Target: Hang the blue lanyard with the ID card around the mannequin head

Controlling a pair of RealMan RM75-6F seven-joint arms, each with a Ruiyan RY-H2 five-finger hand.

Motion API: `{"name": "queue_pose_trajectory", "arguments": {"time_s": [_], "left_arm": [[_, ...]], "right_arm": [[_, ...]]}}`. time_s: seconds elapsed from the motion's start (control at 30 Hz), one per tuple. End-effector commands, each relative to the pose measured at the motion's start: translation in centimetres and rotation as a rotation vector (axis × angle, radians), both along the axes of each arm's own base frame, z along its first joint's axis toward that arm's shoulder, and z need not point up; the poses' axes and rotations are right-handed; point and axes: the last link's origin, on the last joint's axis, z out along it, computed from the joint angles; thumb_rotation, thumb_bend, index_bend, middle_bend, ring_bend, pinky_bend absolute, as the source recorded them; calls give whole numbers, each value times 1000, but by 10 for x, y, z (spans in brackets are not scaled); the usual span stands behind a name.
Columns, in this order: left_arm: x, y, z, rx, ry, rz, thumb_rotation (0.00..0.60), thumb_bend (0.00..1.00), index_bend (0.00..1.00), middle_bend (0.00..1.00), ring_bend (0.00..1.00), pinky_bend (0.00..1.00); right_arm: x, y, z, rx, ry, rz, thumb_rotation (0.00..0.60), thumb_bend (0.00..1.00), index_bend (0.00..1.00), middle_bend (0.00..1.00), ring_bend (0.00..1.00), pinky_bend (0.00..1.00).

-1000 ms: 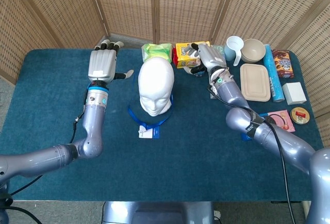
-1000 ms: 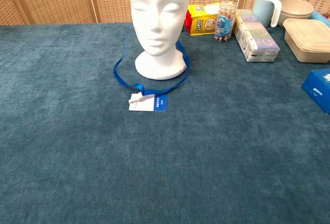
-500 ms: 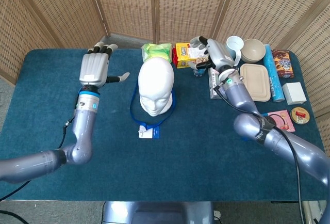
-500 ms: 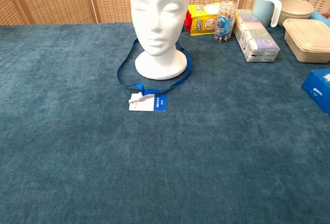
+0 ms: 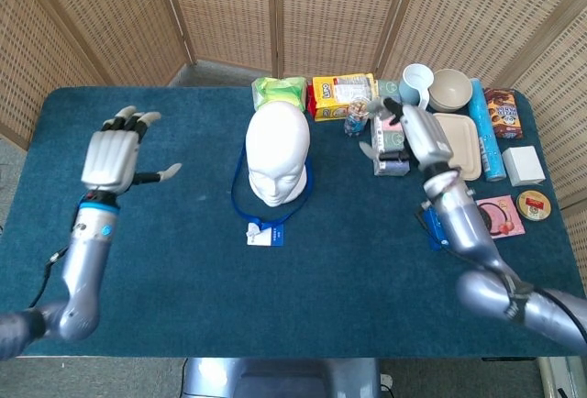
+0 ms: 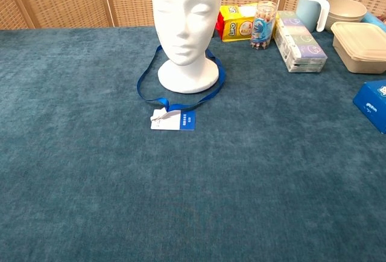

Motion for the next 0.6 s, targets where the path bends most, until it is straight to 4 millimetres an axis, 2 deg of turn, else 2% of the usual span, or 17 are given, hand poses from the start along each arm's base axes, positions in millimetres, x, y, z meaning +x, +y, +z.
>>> {"name": "queue_pose_trajectory", "arguments": {"time_s": [0.03, 0.17, 0.4, 0.6], "left_arm": [[-27, -27, 10, -17, -3, 24, 311, 145, 186, 256, 125, 242], [-47, -51, 18, -22, -7, 42, 310, 145, 186, 256, 125, 236], [-86, -107, 31, -15, -48, 96, 296, 144, 186, 256, 125, 229], [-105, -142, 38, -4, -64, 126, 277, 145, 186, 256, 125, 229]], "right_arm": [[-27, 40, 8, -26, 67, -13, 513, 303, 306, 348, 338, 335], [-43, 67, 9, -39, 106, -23, 514, 299, 306, 349, 339, 335], [-76, 121, 7, -42, 186, -61, 515, 294, 326, 373, 343, 335], [-94, 150, 6, -46, 259, -88, 517, 293, 343, 380, 347, 336]]}}
